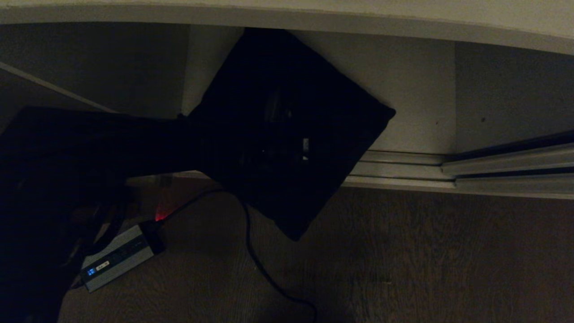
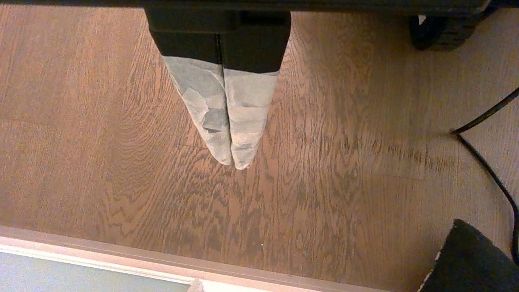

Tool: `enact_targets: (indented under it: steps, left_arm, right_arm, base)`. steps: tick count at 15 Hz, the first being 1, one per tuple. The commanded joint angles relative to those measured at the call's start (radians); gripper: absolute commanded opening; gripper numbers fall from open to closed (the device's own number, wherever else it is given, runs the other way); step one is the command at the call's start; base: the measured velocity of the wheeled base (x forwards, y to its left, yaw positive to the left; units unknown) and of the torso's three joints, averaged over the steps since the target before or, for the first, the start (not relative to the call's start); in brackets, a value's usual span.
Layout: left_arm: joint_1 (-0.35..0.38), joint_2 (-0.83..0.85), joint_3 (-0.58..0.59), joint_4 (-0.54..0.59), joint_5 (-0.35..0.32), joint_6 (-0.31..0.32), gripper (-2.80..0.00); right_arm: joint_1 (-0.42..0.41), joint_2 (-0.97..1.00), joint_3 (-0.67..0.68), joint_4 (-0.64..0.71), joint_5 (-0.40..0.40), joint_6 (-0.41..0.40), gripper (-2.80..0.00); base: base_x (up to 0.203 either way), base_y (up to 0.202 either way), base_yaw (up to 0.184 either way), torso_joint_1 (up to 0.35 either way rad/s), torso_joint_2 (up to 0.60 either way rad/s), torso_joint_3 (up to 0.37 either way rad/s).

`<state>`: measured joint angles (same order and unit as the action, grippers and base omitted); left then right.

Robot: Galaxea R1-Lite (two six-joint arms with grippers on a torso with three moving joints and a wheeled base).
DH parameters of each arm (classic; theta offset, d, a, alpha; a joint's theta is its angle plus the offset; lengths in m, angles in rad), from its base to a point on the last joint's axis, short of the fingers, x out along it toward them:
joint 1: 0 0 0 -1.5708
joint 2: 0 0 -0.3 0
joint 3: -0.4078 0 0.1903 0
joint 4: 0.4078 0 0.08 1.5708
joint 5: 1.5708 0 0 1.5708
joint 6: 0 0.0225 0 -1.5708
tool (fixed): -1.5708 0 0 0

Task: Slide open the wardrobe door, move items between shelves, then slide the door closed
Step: Place the pillow on the lower shelf

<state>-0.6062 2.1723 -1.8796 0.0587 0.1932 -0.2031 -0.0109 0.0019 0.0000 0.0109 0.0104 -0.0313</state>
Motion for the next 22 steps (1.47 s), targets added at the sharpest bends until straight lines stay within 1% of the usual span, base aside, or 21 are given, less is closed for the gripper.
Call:
enact_targets:
  steps: [1, 2, 3, 4, 5, 7, 8, 10, 11, 12, 13, 15, 16, 17, 18, 19, 20, 21, 22]
  left_arm:
    - [0.000, 0.067, -0.054, -0.121, 0.033, -0.007, -2.80]
    - [-0.002, 0.066, -0.055, -0.227, 0.064, 0.000, -2.80]
    - [-0.006, 0.063, -0.056, -0.325, 0.100, 0.023, -2.80]
    - [-0.009, 0.055, -0.056, -0.400, 0.145, 0.060, -2.80]
    - [-0.010, 0.040, -0.056, -0.443, 0.183, 0.087, -2.80]
    - [-0.009, 0.030, -0.058, -0.472, 0.190, 0.100, -2.80]
    - [-0.008, 0.030, -0.058, -0.518, 0.195, 0.102, -2.80]
    - [-0.009, 0.030, -0.058, -0.663, 0.234, 0.109, -2.80]
    - [-0.010, 0.032, -0.058, -0.746, 0.257, 0.130, -2.80]
    - [-0.013, 0.038, -0.058, -0.819, 0.272, 0.165, -2.80]
    - [-0.027, 0.038, -0.057, -0.867, 0.289, 0.193, -2.80]
    - [-0.032, -0.006, -0.051, -0.854, 0.298, 0.194, -2.80]
    - [-0.032, -0.032, -0.033, -0.811, 0.298, 0.190, -2.80]
    - [-0.031, -0.061, 0.011, -0.734, 0.294, 0.186, -2.80]
    - [-0.031, -0.091, 0.061, -0.621, 0.278, 0.175, -2.80]
    - [-0.031, -0.120, 0.101, -0.503, 0.230, 0.149, -2.80]
    - [-0.030, -0.145, 0.125, -0.371, 0.158, 0.093, -2.80]
    - [-0.028, -0.165, 0.133, -0.245, 0.097, 0.016, -2.80]
    - [-0.025, -0.179, 0.134, -0.148, 0.044, -0.039, -2.80]
  right_arm:
    - [0.000, 0.001, 0.003, 0.000, 0.000, -0.001, -2.80]
    - [0.000, 0.001, 0.003, 0.000, 0.000, -0.001, -2.80]
    - [0.000, 0.001, 0.003, 0.000, 0.000, -0.001, -2.80]
    - [0.000, 0.001, 0.003, 0.000, 0.000, -0.001, -2.80]
    - [0.000, 0.001, 0.003, 0.000, 0.000, -0.001, -2.80]
    - [0.000, 0.000, 0.003, 0.000, 0.000, -0.001, -2.80]
    - [0.000, 0.000, 0.003, 0.000, 0.000, -0.002, -2.80]
    - [0.000, 0.000, 0.003, 0.000, 0.000, -0.001, -2.80]
    - [0.000, 0.001, 0.003, 0.000, 0.000, -0.001, -2.80]
    - [0.000, 0.001, 0.003, 0.000, 0.000, -0.001, -2.80]
    - [0.000, 0.000, 0.003, 0.000, 0.000, -0.001, -2.80]
    - [0.000, 0.001, 0.003, 0.000, 0.000, -0.002, -2.80]
    - [0.000, 0.000, 0.003, 0.000, 0.000, -0.001, -2.80]
    - [0.000, 0.001, 0.003, 0.000, 0.000, -0.001, -2.80]
    - [0.000, 0.000, 0.003, 0.000, 0.000, -0.001, -2.80]
    - [0.000, 0.000, 0.003, 0.000, 0.000, -0.001, -2.80]
    - [0.000, 0.000, 0.003, 0.000, 0.000, -0.001, -2.80]
    - [0.000, 0.001, 0.003, 0.000, 0.000, -0.001, -2.80]
    - [0.000, 0.001, 0.003, 0.000, 0.000, -0.001, -2.80]
  base:
    - [0.000, 0.000, 0.000, 0.000, 0.00, 0.000]
    - [0.000, 0.000, 0.000, 0.000, 0.00, 0.000]
    - [0.000, 0.000, 0.000, 0.000, 0.00, 0.000]
    - [0.000, 0.000, 0.000, 0.000, 0.00, 0.000]
    - [0.000, 0.000, 0.000, 0.000, 0.00, 0.000]
    - [0.000, 0.000, 0.000, 0.000, 0.00, 0.000]
    - [0.000, 0.000, 0.000, 0.000, 0.00, 0.000]
    - [0.000, 0.000, 0.000, 0.000, 0.00, 0.000]
    - [0.000, 0.000, 0.000, 0.000, 0.00, 0.000]
    - [0.000, 0.000, 0.000, 0.000, 0.00, 0.000]
    - [0.000, 0.000, 0.000, 0.000, 0.00, 0.000]
    - [0.000, 0.000, 0.000, 0.000, 0.00, 0.000]
    - [0.000, 0.000, 0.000, 0.000, 0.00, 0.000]
    - [0.000, 0.000, 0.000, 0.000, 0.00, 0.000]
    - [0.000, 0.000, 0.000, 0.000, 0.00, 0.000]
    - [0.000, 0.000, 0.000, 0.000, 0.00, 0.000]
    - [0.000, 0.000, 0.000, 0.000, 0.00, 0.000]
    - [0.000, 0.000, 0.000, 0.000, 0.00, 0.000]
    - [0.000, 0.000, 0.000, 0.000, 0.00, 0.000]
